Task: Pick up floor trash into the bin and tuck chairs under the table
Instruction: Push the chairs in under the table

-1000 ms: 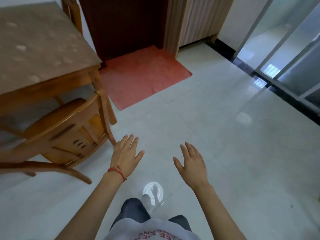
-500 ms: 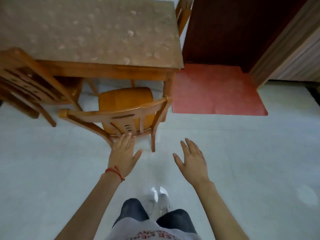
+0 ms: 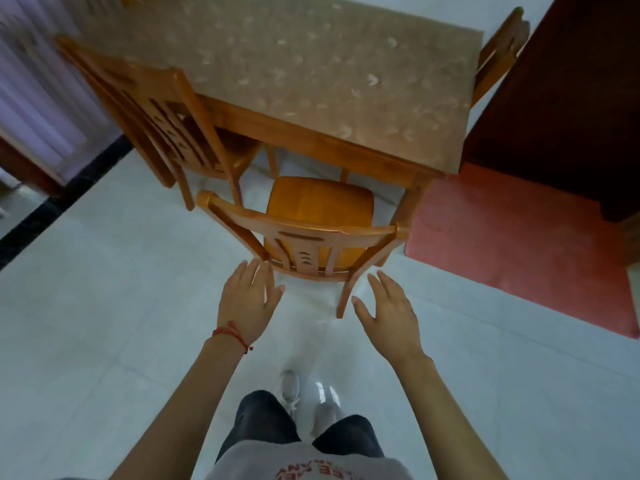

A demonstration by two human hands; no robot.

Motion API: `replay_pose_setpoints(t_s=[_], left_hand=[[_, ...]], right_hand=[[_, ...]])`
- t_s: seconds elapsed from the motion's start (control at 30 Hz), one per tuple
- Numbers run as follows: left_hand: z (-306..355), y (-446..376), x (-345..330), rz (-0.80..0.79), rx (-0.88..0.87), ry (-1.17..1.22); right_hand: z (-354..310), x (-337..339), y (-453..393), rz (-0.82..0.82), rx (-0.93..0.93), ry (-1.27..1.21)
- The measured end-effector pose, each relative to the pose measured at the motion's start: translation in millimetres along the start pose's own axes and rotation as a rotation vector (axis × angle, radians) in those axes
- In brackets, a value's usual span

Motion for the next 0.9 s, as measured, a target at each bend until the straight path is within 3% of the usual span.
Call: replay_pose_setpoints(t_s=[0.13,0.3,0.47,0.63,0.9], left_hand=[[-13.0,-19.7,0.0,0.003,0.086,0.208],[-22.0,-47.6,10.3,0.083,0.199,0.548],[-37.1,-76.4,-1.1,-0.004,0.343,0.701],[-51.3,-100.6,-10.6,0.003,0.497,0.905],[-60.3,-118.6,-3.6,0.105,0.504,0.742]], right_hand=[[-5.9,-4.0,-20.8,0.026,-0.066,-0.173],[-8.1,-4.7,-41.4,0.112,-0.231,-0.572],[-5.8,-16.3,-63.4,0.137,-0.462,-0.914],[-6.7,-22.9,-84.9,0.210,-0.602,-1.038],[-7.6,-36.6,-101.7,0.235,-0.615,-0.965]])
Point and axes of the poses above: each hand's wrist, its own y-axis away from the middle knuckle, its own x-axis out of the back of the hand, z = x × y, the point moved 9 cm from there along -y, towards the middle knuckle, and after that the axes turned 10 degrees about -y, right-handed, at the moved point
